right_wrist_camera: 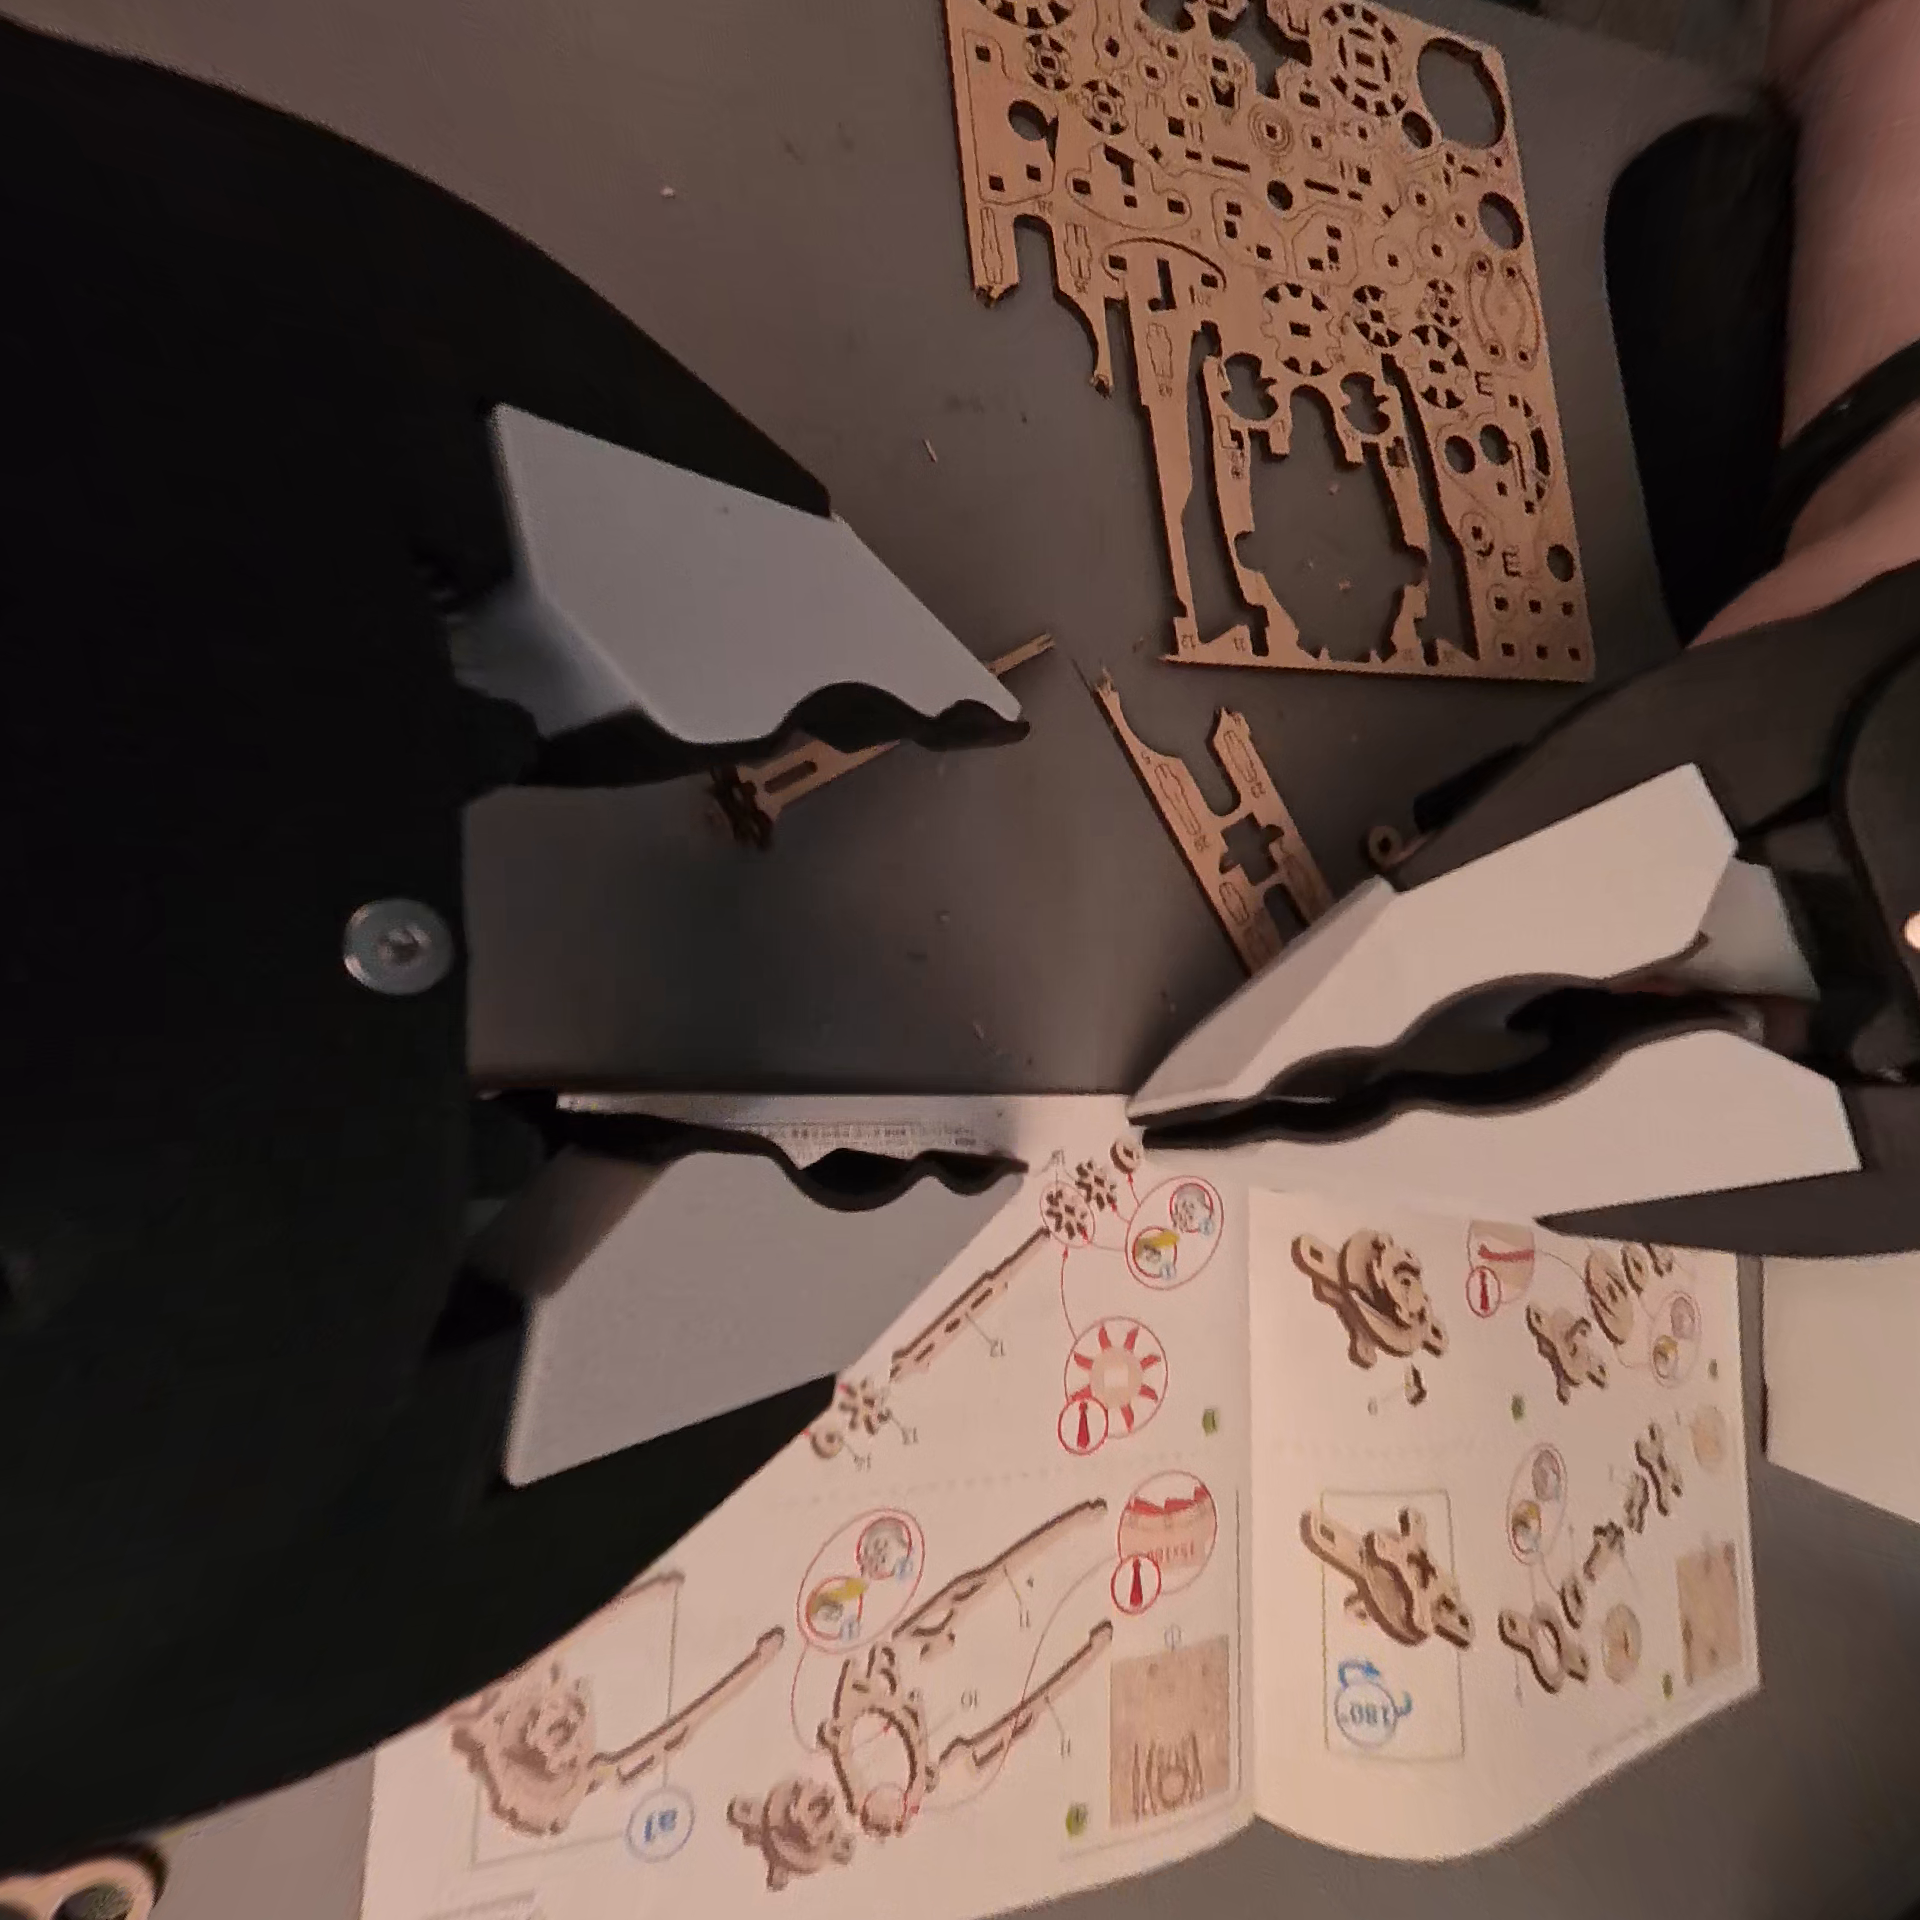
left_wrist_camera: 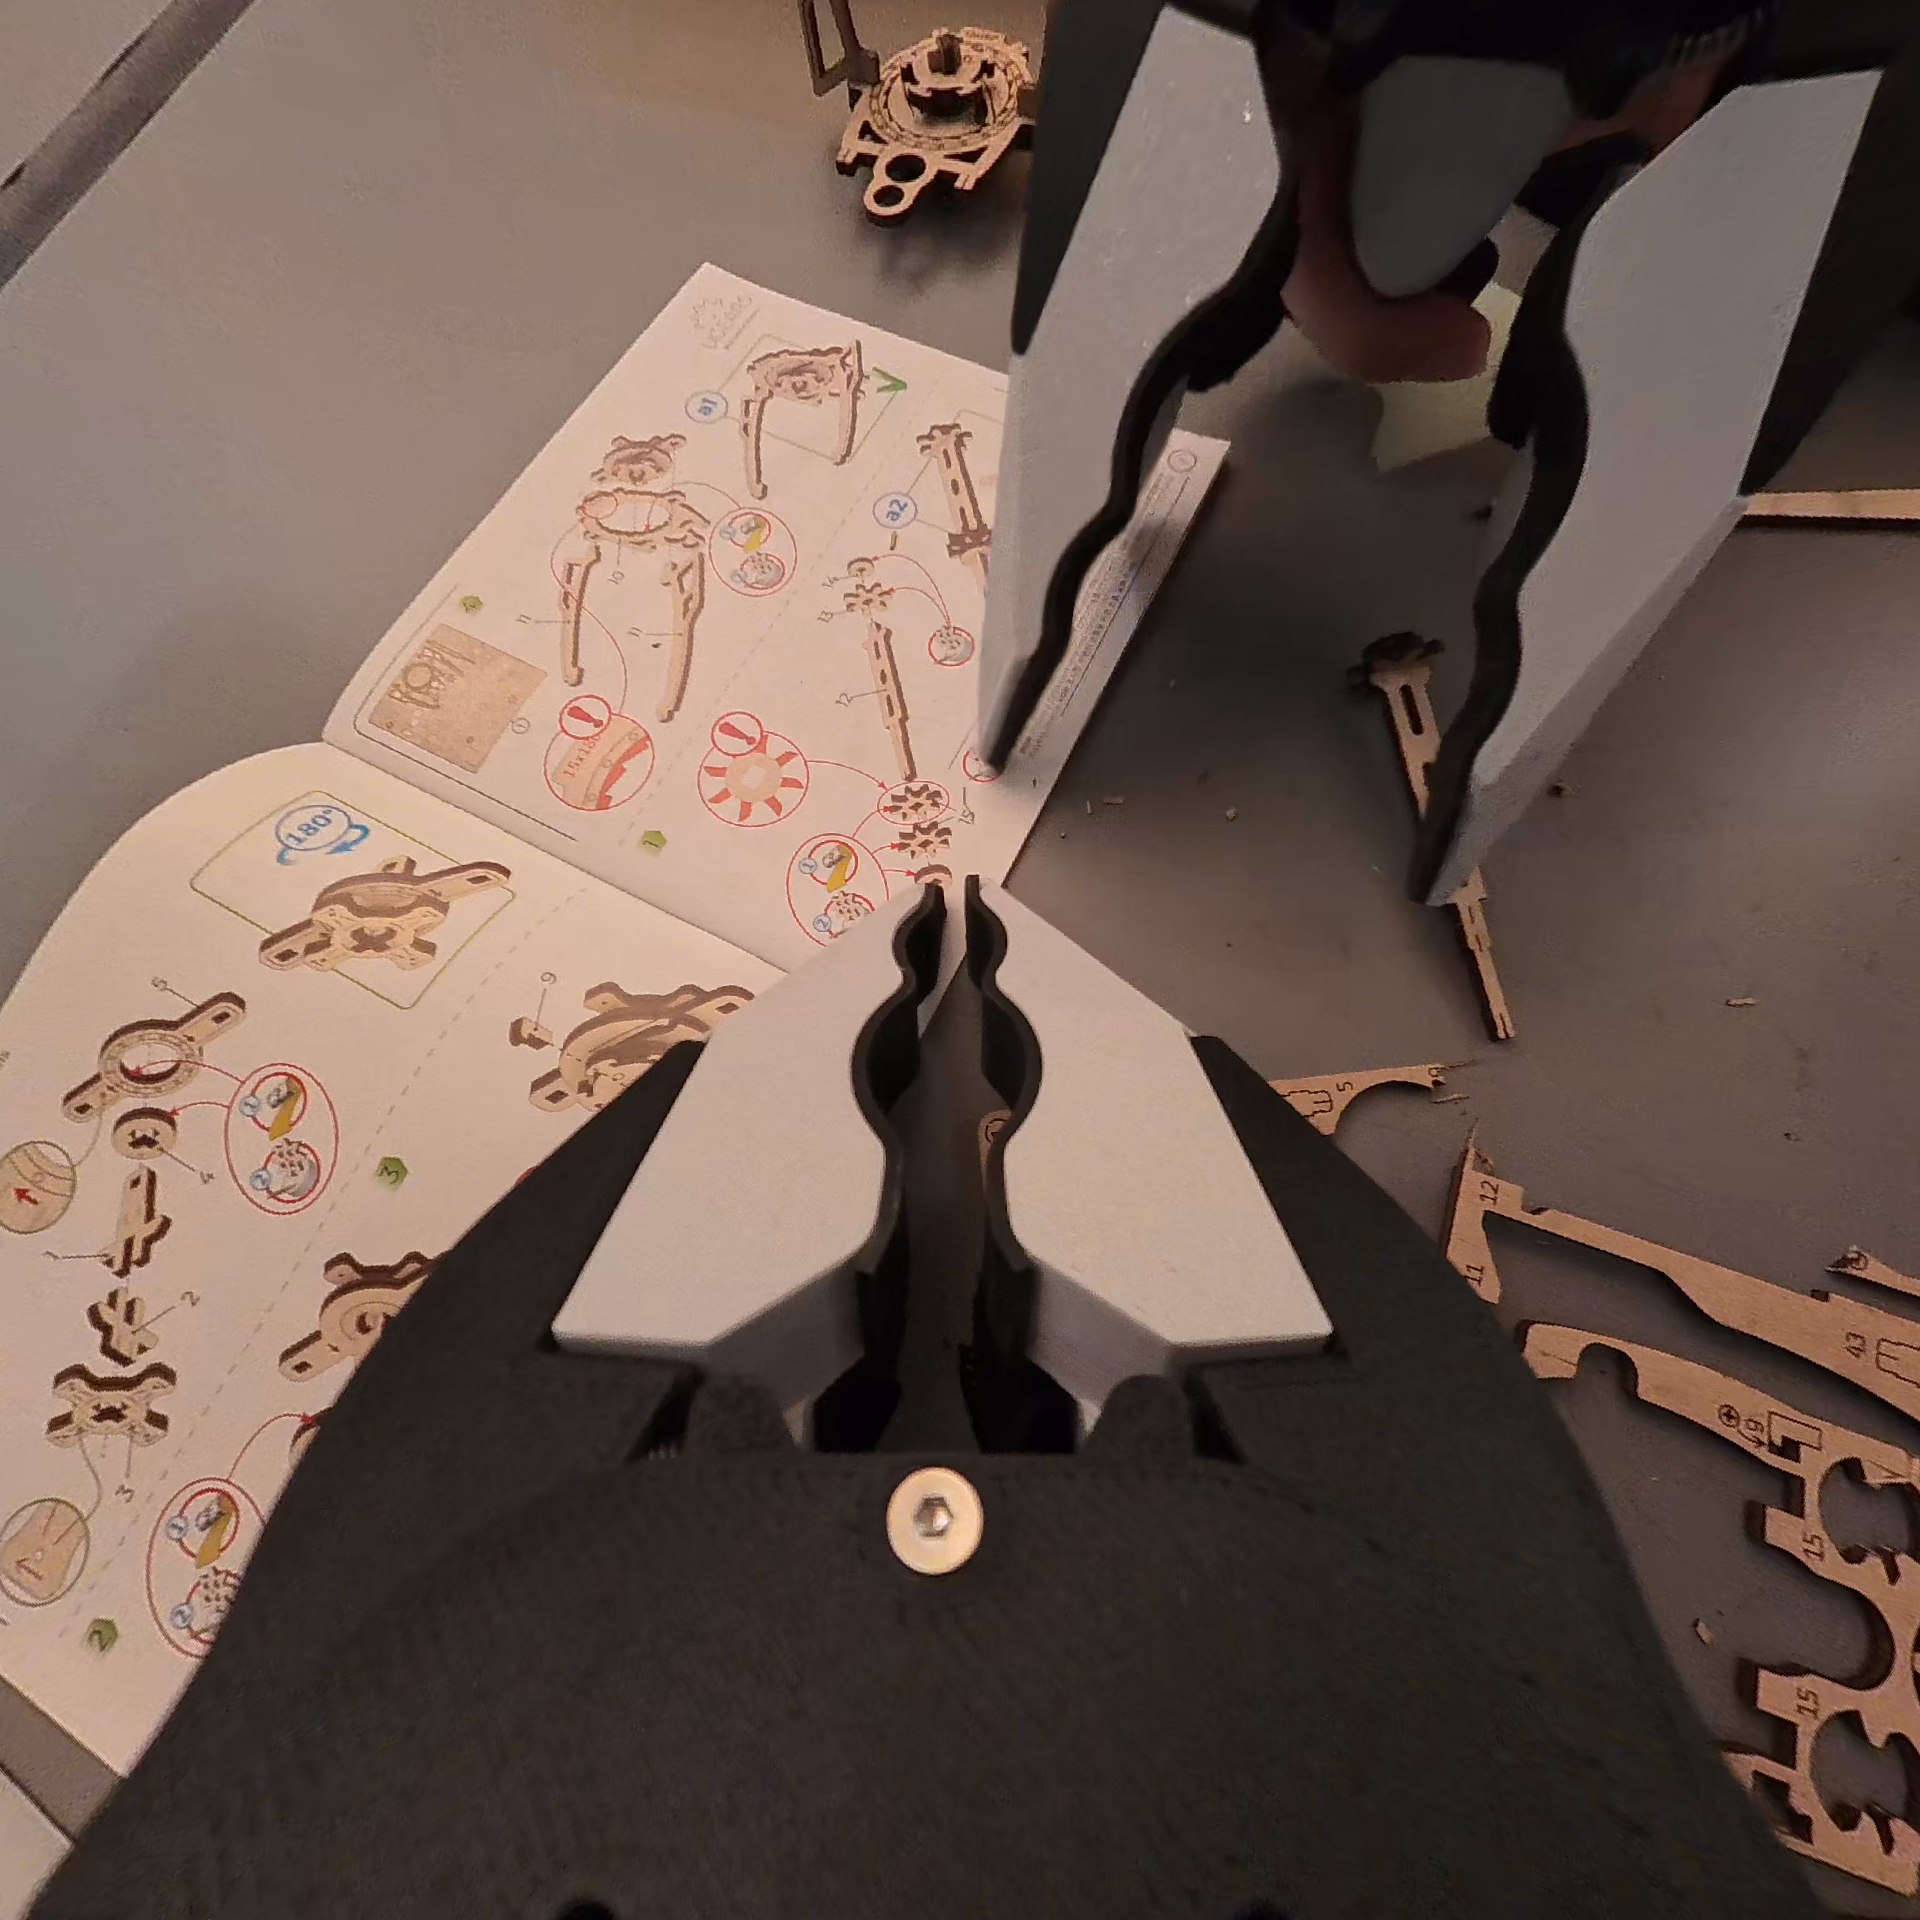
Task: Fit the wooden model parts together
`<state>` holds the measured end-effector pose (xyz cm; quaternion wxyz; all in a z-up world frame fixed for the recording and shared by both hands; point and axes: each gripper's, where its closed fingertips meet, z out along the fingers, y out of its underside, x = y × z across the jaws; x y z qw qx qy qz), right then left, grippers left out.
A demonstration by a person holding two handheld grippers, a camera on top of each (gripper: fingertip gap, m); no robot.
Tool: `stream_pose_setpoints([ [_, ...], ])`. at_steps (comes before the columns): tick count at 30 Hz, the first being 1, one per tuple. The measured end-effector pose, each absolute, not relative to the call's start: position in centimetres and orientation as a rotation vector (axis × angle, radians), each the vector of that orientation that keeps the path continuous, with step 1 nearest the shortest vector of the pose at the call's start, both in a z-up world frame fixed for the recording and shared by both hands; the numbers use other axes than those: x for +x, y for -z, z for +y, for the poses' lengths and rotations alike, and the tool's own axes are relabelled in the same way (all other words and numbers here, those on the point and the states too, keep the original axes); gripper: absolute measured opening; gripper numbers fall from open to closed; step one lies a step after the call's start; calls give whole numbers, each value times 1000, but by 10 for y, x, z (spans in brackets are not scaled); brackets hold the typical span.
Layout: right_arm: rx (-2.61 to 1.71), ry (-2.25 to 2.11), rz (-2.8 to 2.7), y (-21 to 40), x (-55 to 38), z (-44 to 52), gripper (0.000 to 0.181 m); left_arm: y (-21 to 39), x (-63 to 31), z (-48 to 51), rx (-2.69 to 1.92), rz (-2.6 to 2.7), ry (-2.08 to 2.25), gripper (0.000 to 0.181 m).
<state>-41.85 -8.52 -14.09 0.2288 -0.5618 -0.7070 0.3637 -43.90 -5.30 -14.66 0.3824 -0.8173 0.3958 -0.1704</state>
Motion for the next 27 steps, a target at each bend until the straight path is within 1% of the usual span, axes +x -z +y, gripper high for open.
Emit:
stream_pose_setpoints([
  [1, -1554, -1015, -1962, 143, -417, -88, 78, 147, -439, -53, -2085, 1010, 434, 2],
  [2, -1536, -1044, -1984, 141, -415, -94, 73, 147, -439, -53, -2084, 1010, 434, 2],
  [3, -1515, -1092, -2036, 140, -411, -104, 62, 147, -439, -53, -2084, 1010, 434, 2],
  [4, -1500, -1113, -2056, 139, -409, -108, 60, 147, -439, -53, -2085, 1010, 434, 2],
  [5, -1504, -1078, -2032, 139, -411, -103, 61, 147, -439, -53, -2085, 1010, 435, 2],
  [9, -1544, -1017, -1965, 142, -417, -88, 75, 147, -439, -53, -2084, 1010, 434, 2],
  [12, -1526, -975, -2011, 141, -409, -88, 75, 146, -439, -53, -2082, 1013, 431, 2],
  [14, -1511, -971, -1993, 133, -401, -85, 64, 146, -439, -54, -2077, 1020, 432, 3],
  [17, -1487, -1089, -2014, 121, -386, -98, 46, 144, -438, -58, -2057, 1036, 441, 6],
  [18, -1457, -1104, -2047, 120, -381, -103, 43, 143, -438, -61, -2044, 1046, 450, 7],
  [24, -1386, -961, -2177, 139, -358, -103, 43, 126, -433, -69, -1938, 1040, 469, 11],
  [27, -1422, -996, -2172, 141, -358, -103, 36, 121, -429, -70, -1901, 1044, 495, 12],
])
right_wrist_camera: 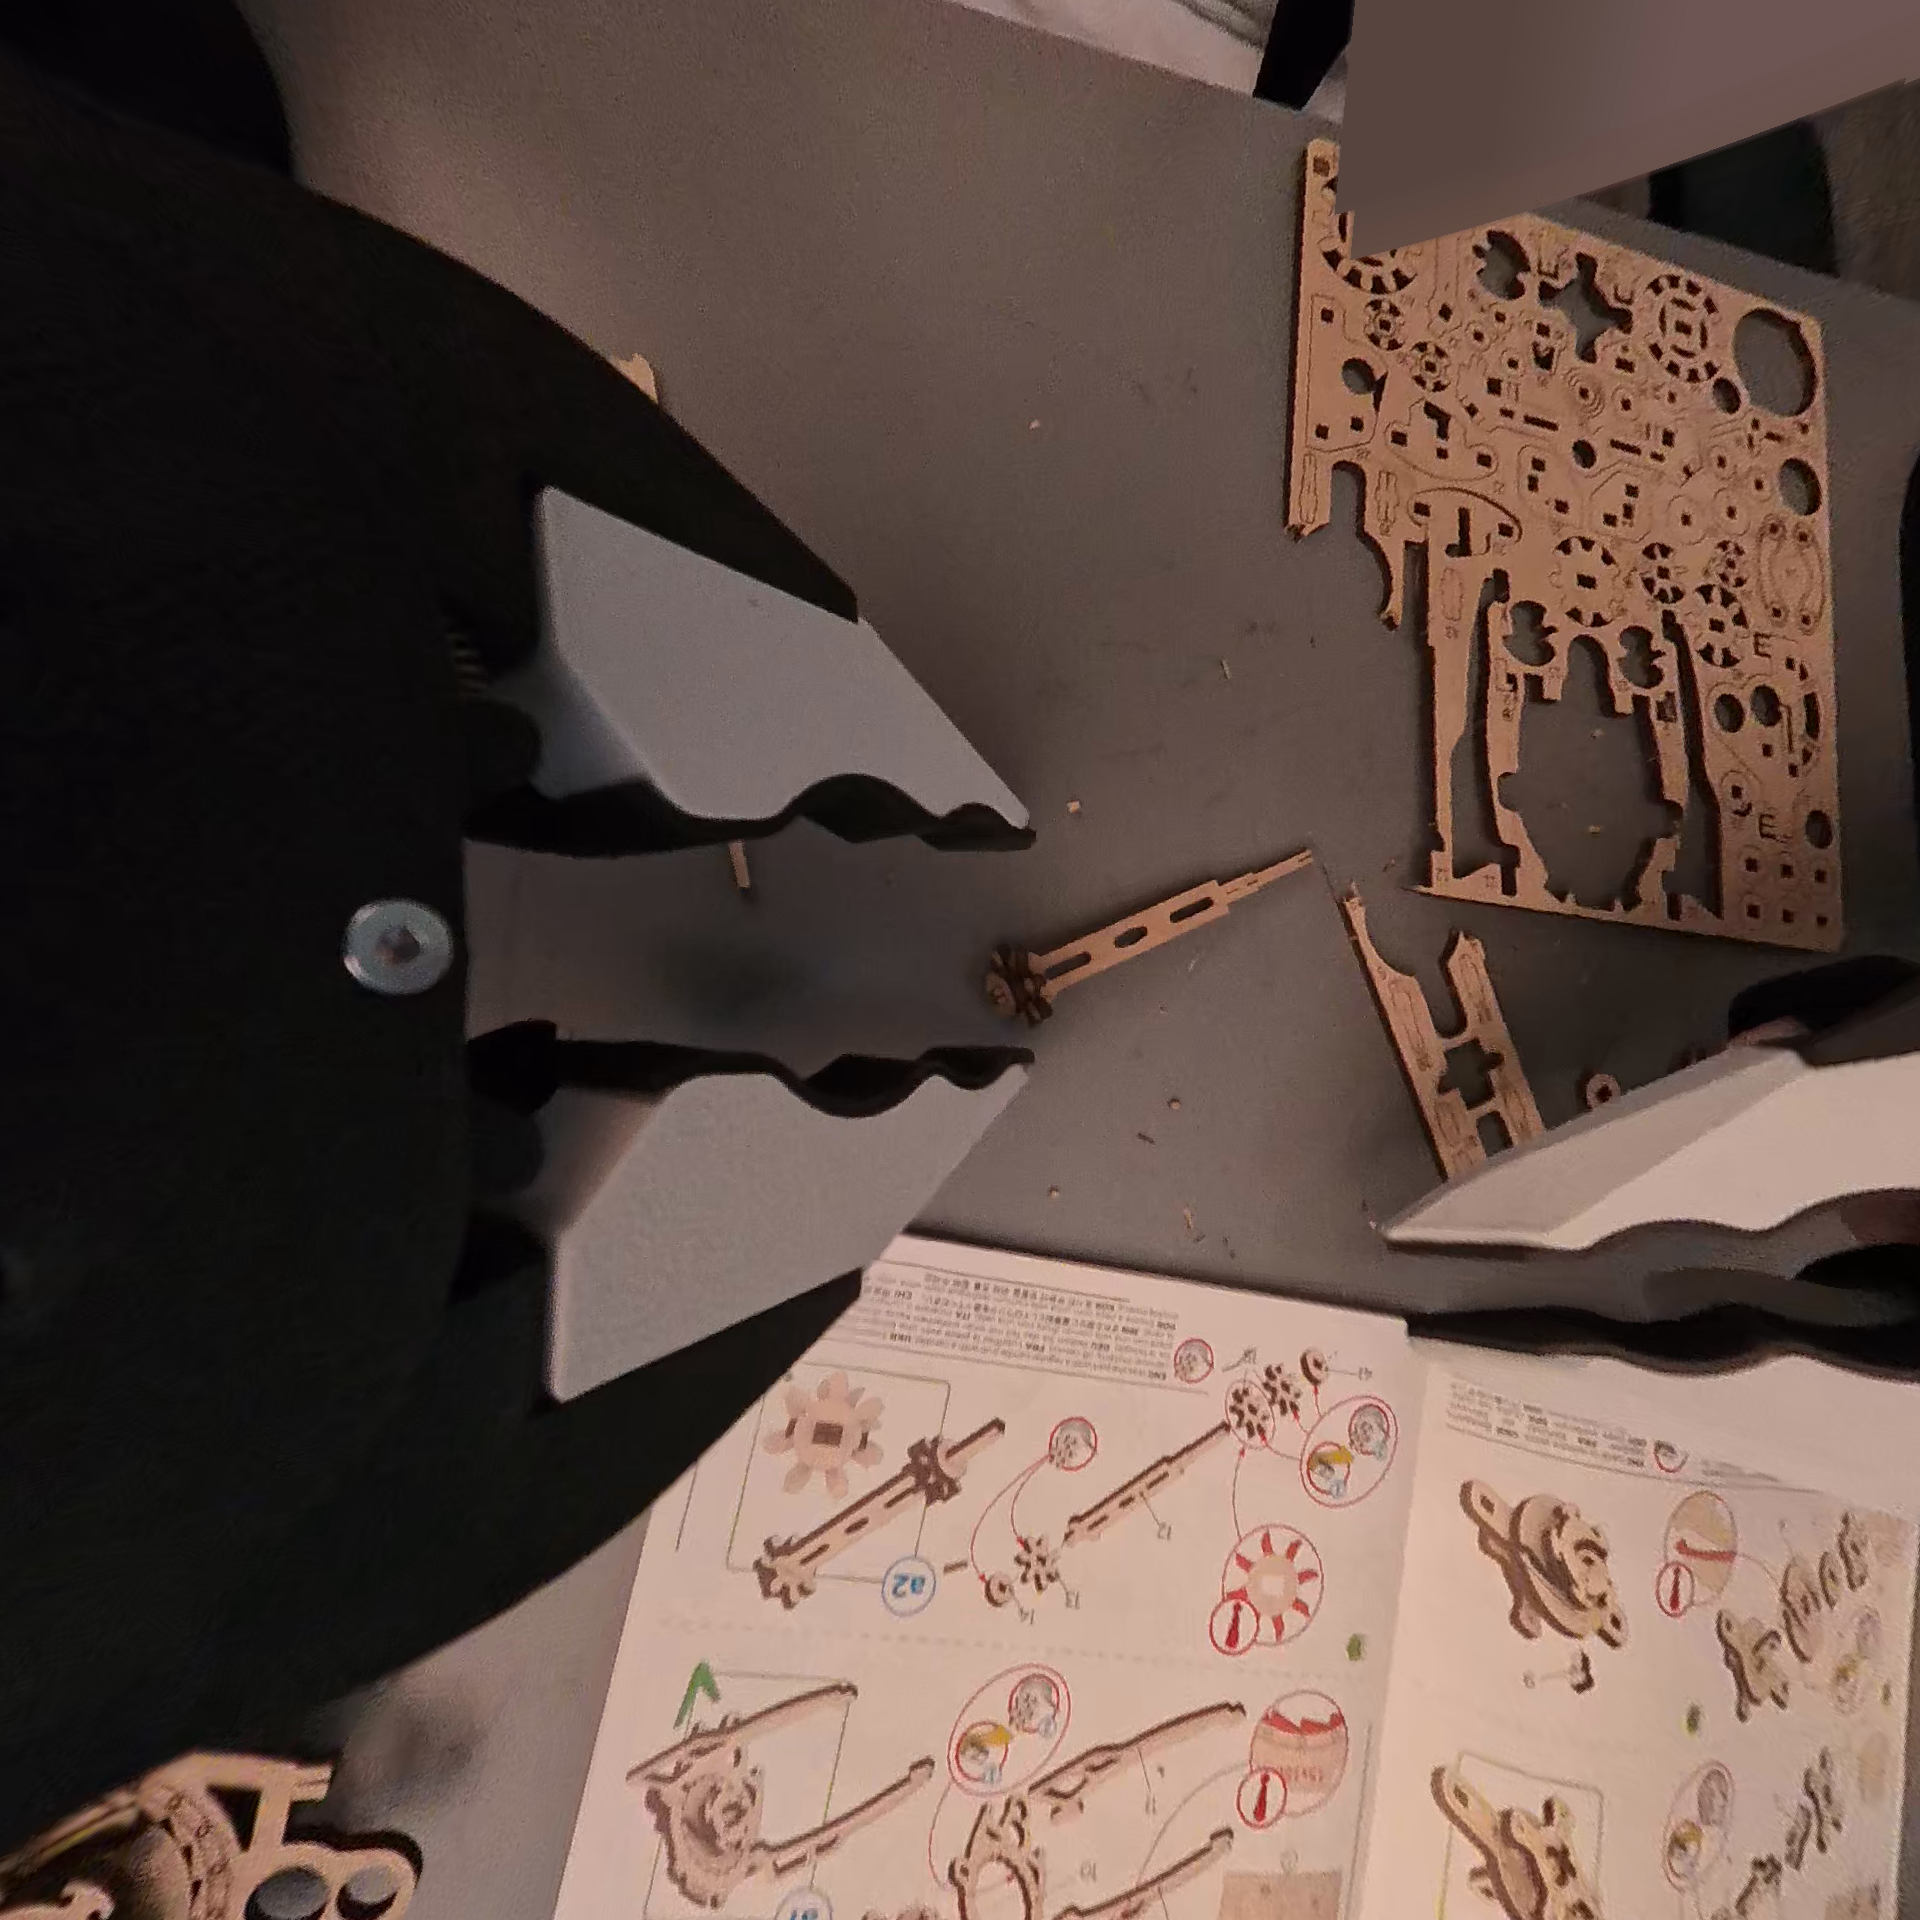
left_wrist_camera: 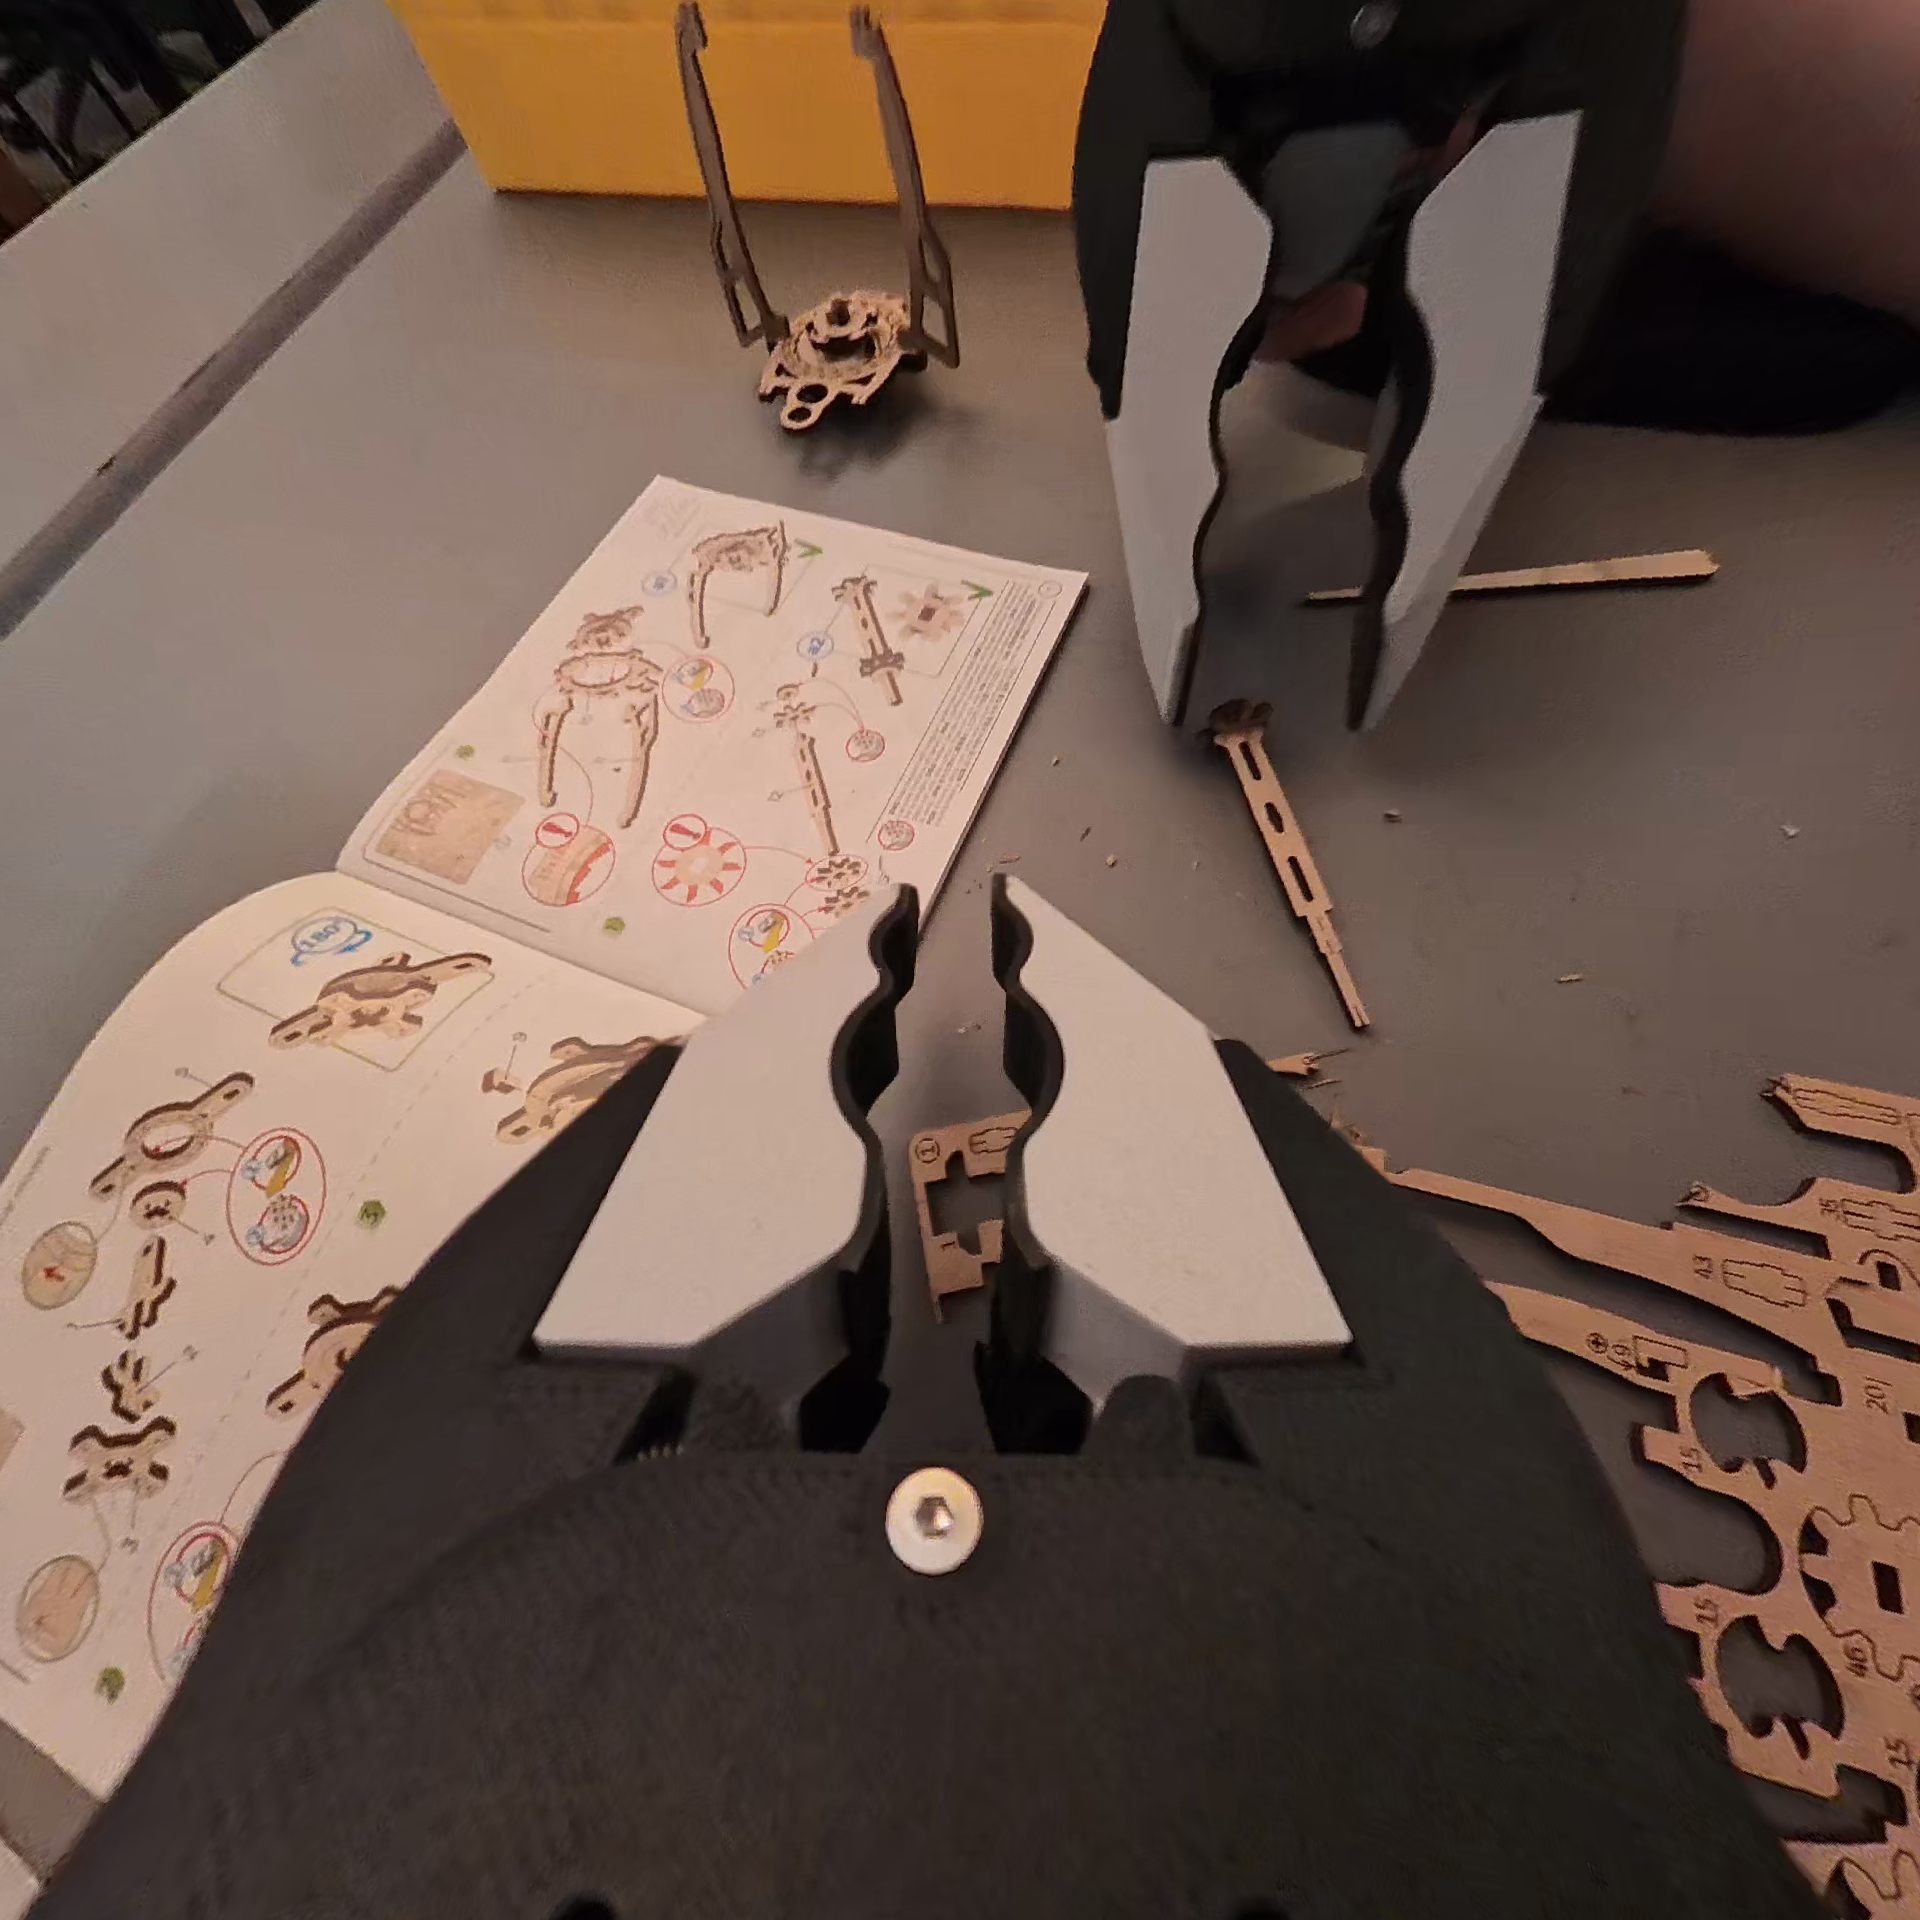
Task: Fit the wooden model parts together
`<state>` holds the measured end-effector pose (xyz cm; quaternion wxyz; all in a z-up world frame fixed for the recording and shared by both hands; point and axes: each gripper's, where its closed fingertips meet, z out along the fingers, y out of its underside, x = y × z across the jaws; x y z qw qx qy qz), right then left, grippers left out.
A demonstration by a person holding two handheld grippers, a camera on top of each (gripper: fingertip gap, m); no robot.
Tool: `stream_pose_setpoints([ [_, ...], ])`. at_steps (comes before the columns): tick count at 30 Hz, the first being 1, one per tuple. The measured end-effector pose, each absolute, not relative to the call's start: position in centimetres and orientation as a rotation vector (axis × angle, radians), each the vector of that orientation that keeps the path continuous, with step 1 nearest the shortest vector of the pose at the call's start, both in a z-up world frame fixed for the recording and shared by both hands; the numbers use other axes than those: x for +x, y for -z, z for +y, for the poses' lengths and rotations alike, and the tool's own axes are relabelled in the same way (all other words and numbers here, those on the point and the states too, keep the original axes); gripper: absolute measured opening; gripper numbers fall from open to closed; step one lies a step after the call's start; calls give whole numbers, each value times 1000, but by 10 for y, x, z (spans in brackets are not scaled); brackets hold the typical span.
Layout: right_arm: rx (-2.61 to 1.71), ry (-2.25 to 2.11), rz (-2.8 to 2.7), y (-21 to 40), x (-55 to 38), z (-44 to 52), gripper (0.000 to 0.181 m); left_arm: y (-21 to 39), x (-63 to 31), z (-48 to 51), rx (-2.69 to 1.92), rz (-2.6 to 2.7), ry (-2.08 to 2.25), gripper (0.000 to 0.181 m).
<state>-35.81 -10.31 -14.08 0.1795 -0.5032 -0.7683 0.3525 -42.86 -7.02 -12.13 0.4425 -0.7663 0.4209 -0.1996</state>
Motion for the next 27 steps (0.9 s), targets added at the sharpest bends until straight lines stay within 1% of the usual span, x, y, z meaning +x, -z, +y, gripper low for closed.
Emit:
stream_pose_setpoints([
  [4, -1428, -965, -2171, 145, -360, -100, 25, 119, -427, -70, -1884, 1037, 500, 11],
  [8, -1443, -987, -2155, 146, -363, -100, 21, 117, -429, -68, -1880, 1014, 508, 11],
  [9, -1443, -985, -2158, 146, -363, -100, 14, 116, -430, -67, -1880, 1003, 507, 10],
  [14, -1420, -995, -2131, 140, -365, -98, 13, 107, -436, -61, -1860, 926, 520, 10],
  [22, -1351, -1188, -1889, 91, -370, -87, 13, 85, -448, -50, -1792, 762, 577, 7],
  [27, -1364, -1199, -1876, 91, -369, -85, 13, 88, -442, -55, -1797, 795, 611, 7],
])
